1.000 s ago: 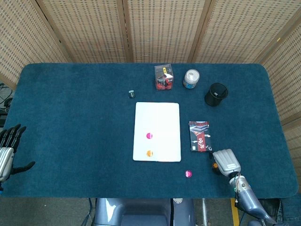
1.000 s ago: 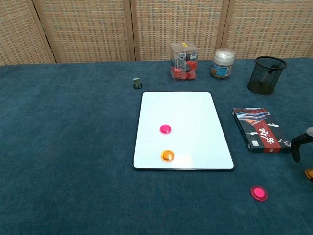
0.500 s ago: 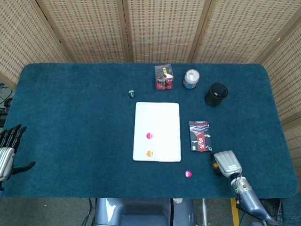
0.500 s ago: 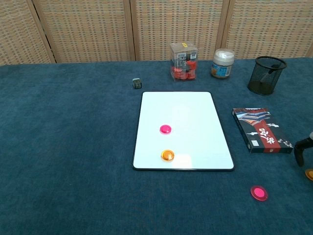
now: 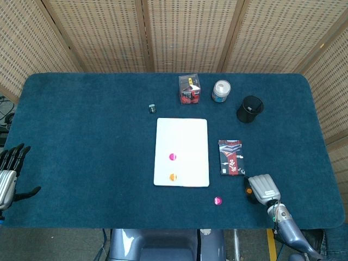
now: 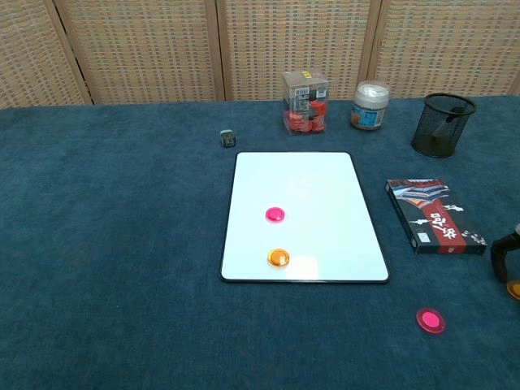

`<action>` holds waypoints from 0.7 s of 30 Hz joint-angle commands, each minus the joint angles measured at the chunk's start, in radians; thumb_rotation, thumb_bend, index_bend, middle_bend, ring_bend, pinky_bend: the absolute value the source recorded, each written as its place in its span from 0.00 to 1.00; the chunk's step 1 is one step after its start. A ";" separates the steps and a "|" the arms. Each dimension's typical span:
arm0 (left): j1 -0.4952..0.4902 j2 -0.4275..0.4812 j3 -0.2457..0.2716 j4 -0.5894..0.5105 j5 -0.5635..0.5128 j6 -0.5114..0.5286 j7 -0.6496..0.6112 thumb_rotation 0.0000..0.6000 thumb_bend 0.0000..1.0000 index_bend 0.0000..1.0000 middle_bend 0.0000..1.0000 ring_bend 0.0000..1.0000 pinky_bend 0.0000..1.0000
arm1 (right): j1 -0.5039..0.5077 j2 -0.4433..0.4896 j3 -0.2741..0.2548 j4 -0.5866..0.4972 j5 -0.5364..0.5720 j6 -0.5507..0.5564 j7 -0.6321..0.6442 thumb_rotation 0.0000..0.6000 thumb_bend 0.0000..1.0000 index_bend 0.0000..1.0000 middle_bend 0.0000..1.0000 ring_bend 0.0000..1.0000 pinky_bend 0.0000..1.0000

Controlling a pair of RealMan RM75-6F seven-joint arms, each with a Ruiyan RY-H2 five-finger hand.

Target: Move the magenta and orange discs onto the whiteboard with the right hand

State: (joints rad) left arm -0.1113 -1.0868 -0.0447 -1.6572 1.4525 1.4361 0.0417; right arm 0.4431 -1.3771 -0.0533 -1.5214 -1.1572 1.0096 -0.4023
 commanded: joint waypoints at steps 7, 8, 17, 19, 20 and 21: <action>0.000 0.000 0.000 -0.001 0.000 0.001 0.000 1.00 0.00 0.00 0.00 0.00 0.00 | -0.005 -0.005 0.004 0.007 -0.007 -0.006 0.010 1.00 0.31 0.51 0.90 0.95 1.00; 0.000 0.000 0.000 -0.001 0.000 0.000 -0.001 1.00 0.00 0.00 0.00 0.00 0.00 | -0.006 -0.005 0.004 0.008 -0.008 -0.006 0.011 1.00 0.32 0.52 0.90 0.95 1.00; 0.001 0.002 0.000 -0.001 0.001 0.002 -0.005 1.00 0.00 0.00 0.00 0.00 0.00 | -0.010 -0.013 0.012 0.016 -0.030 0.000 0.026 1.00 0.36 0.56 0.90 0.95 1.00; 0.001 0.002 0.000 0.000 0.002 0.002 -0.005 1.00 0.00 0.00 0.00 0.00 0.00 | -0.011 -0.016 0.013 0.020 -0.032 -0.002 0.029 1.00 0.36 0.56 0.90 0.95 1.00; 0.001 0.002 0.000 0.000 0.002 0.002 -0.005 1.00 0.00 0.00 0.00 0.00 0.00 | -0.011 -0.017 0.013 0.022 -0.033 -0.002 0.031 1.00 0.36 0.56 0.90 0.95 1.00; 0.001 0.002 0.000 0.000 0.001 0.002 -0.005 1.00 0.00 0.00 0.00 0.00 0.00 | -0.012 -0.019 0.014 0.026 -0.036 -0.001 0.034 1.00 0.36 0.56 0.90 0.95 1.00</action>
State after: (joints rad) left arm -0.1107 -1.0849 -0.0448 -1.6573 1.4541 1.4377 0.0371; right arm 0.4315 -1.3944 -0.0399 -1.4978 -1.1910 1.0081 -0.3700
